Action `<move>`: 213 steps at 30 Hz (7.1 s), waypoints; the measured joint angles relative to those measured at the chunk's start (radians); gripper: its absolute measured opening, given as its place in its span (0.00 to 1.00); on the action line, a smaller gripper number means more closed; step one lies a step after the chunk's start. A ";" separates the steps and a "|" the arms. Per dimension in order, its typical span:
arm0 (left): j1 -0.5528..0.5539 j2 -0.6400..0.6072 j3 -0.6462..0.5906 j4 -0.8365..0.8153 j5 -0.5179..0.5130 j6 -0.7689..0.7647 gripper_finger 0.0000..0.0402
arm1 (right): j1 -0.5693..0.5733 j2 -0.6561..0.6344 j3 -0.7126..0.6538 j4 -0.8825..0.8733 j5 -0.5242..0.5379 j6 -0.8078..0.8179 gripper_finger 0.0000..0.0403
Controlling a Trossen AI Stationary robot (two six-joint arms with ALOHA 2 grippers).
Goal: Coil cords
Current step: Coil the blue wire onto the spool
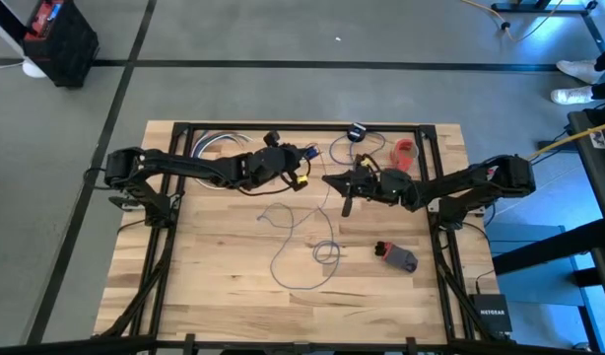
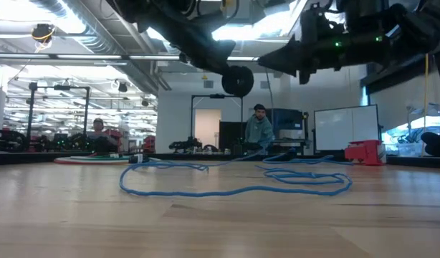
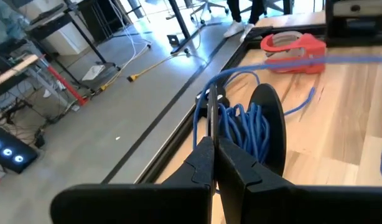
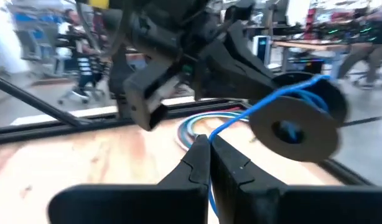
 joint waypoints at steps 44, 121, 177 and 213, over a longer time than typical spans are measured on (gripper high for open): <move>-0.126 -0.107 0.000 -0.157 -0.079 0.060 0.00 | -0.081 -0.089 -0.165 -0.032 0.061 0.058 0.01; -0.089 -0.004 0.000 0.133 0.003 -0.013 0.00 | 0.011 0.264 0.137 -0.067 0.016 -0.052 0.01; -0.104 -0.073 0.000 -0.005 0.000 -0.031 0.00 | -0.022 0.019 0.011 -0.388 -0.029 -0.158 0.39; -0.140 -0.075 0.000 -0.029 0.002 0.032 0.00 | -0.110 0.175 -0.020 -0.120 0.161 -0.241 0.02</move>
